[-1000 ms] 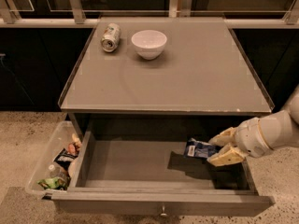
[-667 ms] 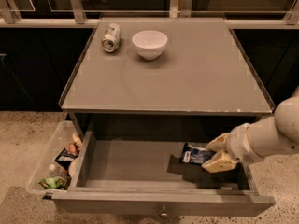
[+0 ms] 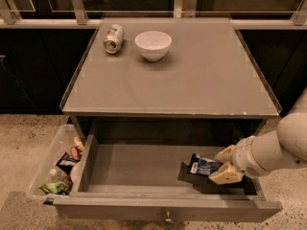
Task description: Place rxbar blueberry into top drawer
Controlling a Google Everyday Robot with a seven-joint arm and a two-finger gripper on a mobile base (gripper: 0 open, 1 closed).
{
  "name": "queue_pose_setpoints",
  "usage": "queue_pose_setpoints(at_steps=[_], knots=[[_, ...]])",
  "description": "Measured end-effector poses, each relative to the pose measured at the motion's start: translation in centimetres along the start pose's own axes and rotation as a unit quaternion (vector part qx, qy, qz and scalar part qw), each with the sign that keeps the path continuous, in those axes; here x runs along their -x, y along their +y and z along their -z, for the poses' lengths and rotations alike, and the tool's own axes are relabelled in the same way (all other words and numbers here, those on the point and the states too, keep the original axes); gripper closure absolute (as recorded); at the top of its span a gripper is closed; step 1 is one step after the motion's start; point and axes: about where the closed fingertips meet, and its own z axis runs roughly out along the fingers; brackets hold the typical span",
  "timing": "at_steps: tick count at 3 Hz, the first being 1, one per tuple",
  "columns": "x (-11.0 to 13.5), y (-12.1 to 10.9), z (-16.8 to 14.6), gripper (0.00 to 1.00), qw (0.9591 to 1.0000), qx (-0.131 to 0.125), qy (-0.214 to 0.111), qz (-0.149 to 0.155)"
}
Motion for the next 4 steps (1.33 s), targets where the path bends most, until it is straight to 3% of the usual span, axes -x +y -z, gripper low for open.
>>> queue_pose_setpoints(at_steps=[1, 2, 4], knots=[[-1.6, 2.29, -5.88, 1.0, 0.999, 0.019, 0.04, -0.009], [-1.63, 2.36, -5.96, 1.0, 0.9989, 0.019, 0.041, -0.011], [-1.63, 2.36, -5.96, 0.58, 0.9989, 0.019, 0.041, -0.011]])
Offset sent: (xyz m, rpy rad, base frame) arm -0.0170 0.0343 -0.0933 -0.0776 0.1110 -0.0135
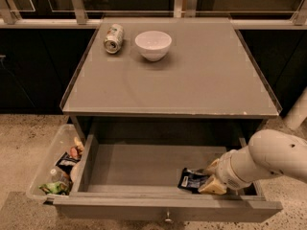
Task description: Place rxbar blueberry into top drawer
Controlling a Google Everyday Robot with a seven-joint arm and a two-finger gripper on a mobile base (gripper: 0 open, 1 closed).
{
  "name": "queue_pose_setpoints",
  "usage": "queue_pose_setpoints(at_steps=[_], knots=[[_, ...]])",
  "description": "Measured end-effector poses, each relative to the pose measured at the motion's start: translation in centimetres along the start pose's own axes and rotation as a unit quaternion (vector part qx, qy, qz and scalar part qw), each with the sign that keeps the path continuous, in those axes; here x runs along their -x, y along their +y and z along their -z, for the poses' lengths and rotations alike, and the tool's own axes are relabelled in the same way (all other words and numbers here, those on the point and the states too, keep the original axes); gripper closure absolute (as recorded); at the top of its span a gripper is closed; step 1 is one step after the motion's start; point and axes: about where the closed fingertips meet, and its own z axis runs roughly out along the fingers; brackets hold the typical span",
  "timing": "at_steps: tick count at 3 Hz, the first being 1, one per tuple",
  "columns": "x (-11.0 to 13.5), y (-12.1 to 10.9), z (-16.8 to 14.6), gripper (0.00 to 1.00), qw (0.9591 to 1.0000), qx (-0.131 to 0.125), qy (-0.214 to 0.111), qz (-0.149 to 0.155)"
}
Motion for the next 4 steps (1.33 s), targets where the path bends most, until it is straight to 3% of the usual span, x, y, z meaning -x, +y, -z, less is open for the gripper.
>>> queue_pose_setpoints(at_steps=[2, 3, 4], knots=[[0.0, 0.0, 0.0, 0.11, 1.0, 0.0, 0.0, 0.0], [0.0, 0.01, 0.0, 0.0, 1.0, 0.0, 0.0, 0.0], [0.0, 0.01, 0.0, 0.0, 1.0, 0.0, 0.0, 0.0]])
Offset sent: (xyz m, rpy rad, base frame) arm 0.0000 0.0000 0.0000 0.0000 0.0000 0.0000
